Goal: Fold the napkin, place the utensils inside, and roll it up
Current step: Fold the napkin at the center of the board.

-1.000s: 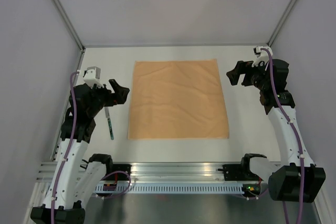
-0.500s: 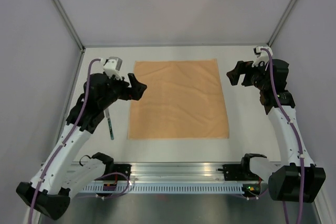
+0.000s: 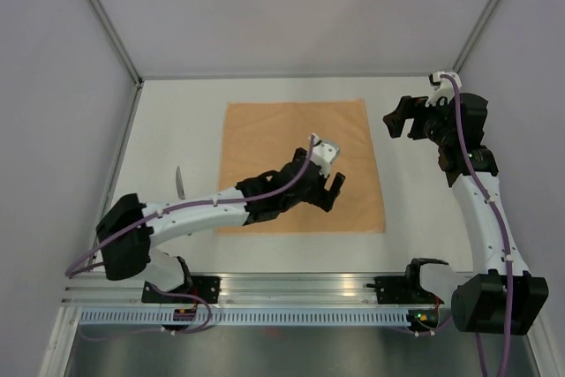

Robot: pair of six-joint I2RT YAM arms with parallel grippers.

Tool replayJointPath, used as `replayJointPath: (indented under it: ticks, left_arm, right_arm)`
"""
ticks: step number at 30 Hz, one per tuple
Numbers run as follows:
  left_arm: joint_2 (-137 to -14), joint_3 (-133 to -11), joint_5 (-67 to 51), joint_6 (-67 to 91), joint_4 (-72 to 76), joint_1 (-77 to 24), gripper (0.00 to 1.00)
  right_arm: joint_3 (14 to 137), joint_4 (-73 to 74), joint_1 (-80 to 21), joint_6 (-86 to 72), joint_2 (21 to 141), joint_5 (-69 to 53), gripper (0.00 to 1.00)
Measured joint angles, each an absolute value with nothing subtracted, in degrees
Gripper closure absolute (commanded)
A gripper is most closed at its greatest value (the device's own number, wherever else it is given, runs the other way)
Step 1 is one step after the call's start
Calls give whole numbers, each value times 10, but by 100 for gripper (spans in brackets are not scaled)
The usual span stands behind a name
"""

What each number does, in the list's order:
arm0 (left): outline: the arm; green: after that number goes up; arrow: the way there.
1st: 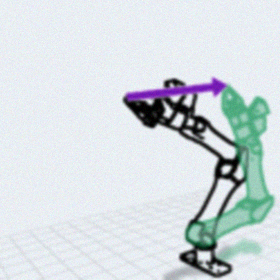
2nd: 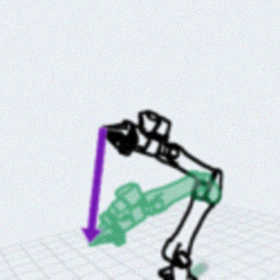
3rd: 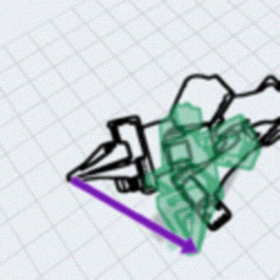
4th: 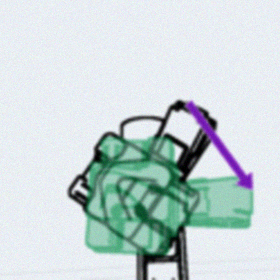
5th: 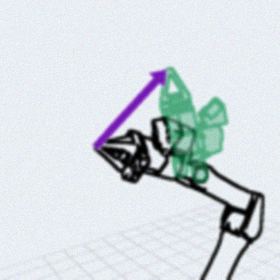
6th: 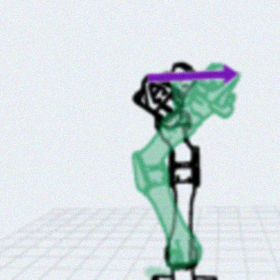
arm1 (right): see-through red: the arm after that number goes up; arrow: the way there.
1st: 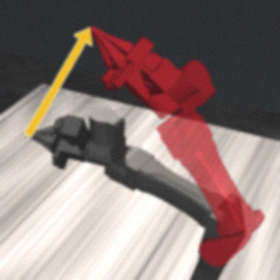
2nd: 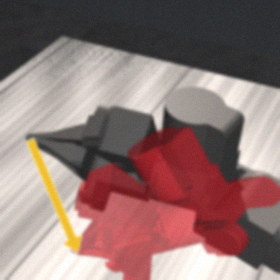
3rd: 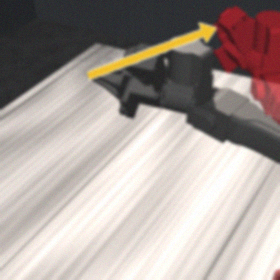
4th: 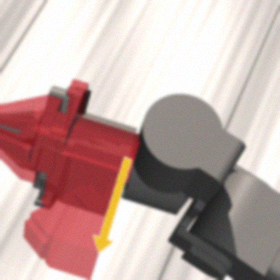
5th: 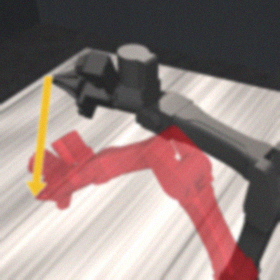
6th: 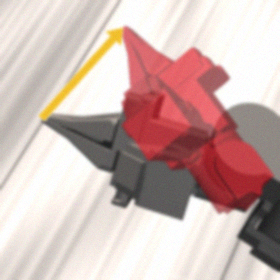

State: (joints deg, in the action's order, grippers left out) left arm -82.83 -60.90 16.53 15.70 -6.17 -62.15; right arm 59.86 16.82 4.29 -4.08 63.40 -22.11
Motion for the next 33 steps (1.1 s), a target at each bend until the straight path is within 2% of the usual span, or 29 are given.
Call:
replayJointPath:
  ticks: [6,14,26,33]
  left_arm:
    - [-965,-651,193,123,28,-696,16]
    - [-1113,-748,192,95,97,-747,26]
    - [-1209,-778,178,95,113,-771,43]
    - [-1235,-793,168,95,125,-776,48]
  right_arm:
    - [604,168,43,-40,661,-204,2]
    - [604,170,43,-37,676,-190,2]
    - [605,170,43,-36,685,-189,2]
    - [605,171,43,-36,686,-189,2]
